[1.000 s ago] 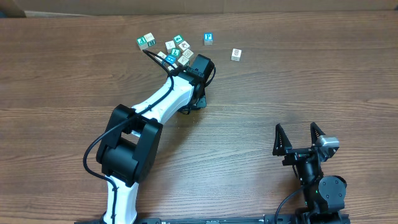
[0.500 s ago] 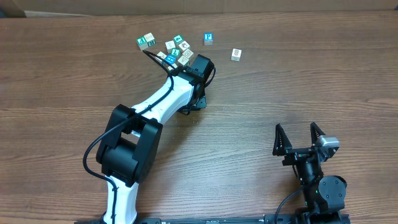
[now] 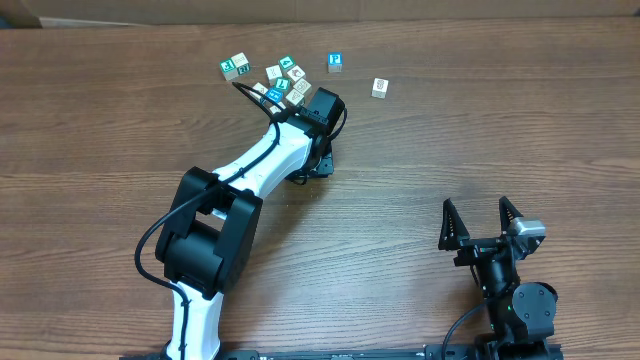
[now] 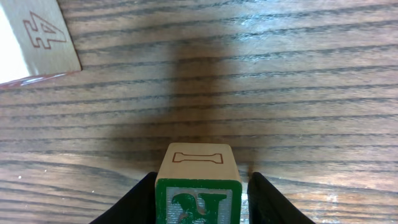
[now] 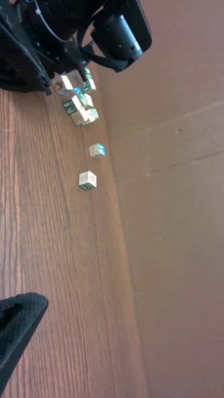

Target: Form a horizontal line

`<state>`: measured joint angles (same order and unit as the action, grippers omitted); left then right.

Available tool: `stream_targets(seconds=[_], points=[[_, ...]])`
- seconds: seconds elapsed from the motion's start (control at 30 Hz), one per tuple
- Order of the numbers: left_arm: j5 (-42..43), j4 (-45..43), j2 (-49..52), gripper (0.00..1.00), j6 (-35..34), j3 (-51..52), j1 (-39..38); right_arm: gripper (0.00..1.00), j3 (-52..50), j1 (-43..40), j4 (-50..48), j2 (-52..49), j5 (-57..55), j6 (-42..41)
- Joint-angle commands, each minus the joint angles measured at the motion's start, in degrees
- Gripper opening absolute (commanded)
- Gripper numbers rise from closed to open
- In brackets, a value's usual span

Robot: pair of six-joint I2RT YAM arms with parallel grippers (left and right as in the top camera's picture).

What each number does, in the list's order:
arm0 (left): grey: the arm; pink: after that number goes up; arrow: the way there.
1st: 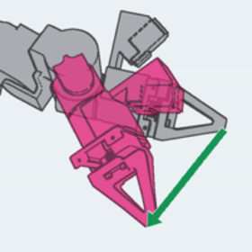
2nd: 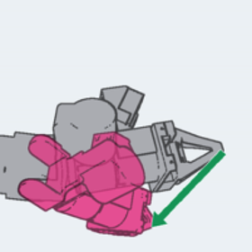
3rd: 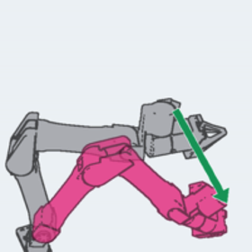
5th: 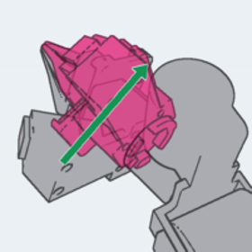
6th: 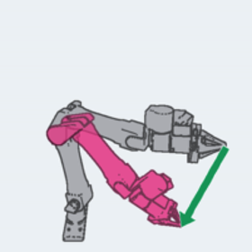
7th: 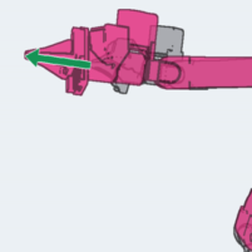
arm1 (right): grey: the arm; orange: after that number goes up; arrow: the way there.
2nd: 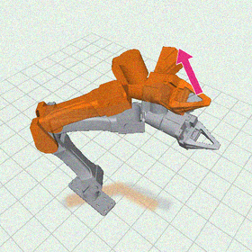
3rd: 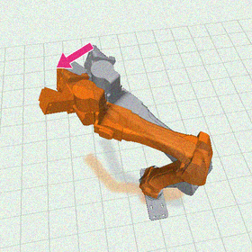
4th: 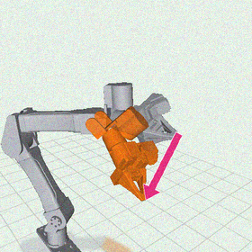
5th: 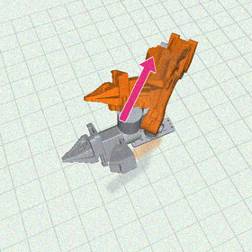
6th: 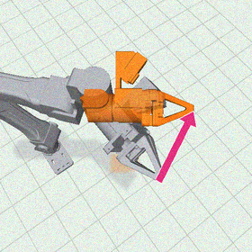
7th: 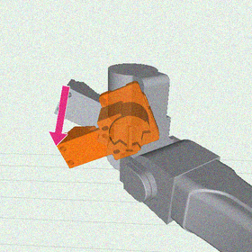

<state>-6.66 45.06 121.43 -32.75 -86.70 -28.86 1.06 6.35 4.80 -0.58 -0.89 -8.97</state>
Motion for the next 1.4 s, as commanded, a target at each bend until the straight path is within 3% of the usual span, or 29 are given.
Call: stream_targets(seconds=[0.0,0.23,0.43,0.73,1.07,1.37], points=[[0.07,-0.37,0.85,0.40,2.38,0.39,-0.02,1.00,-0.59,-0.37,-0.13,0.42,-0.50,0.07],[0.07,-0.33,0.85,0.38,2.40,0.39,-0.02,1.00,-0.59,-0.37,-0.13,0.42,-0.50,0.07],[0.07,-0.35,0.85,0.44,2.38,0.39,-0.02,1.00,-0.59,-0.37,-0.13,0.42,-0.50,0.07],[0.04,-0.81,0.85,0.29,2.34,0.39,0.02,1.00,-0.59,-0.37,-0.13,0.42,-0.50,0.07],[0.09,0.02,0.85,0.24,0.98,0.39,0.00,1.00,-0.59,-0.37,-0.13,0.42,-0.50,0.07],[0.07,0.20,0.85,0.38,1.01,0.39,0.00,1.00,-0.59,-0.37,-0.13,0.42,-0.50,0.07]])
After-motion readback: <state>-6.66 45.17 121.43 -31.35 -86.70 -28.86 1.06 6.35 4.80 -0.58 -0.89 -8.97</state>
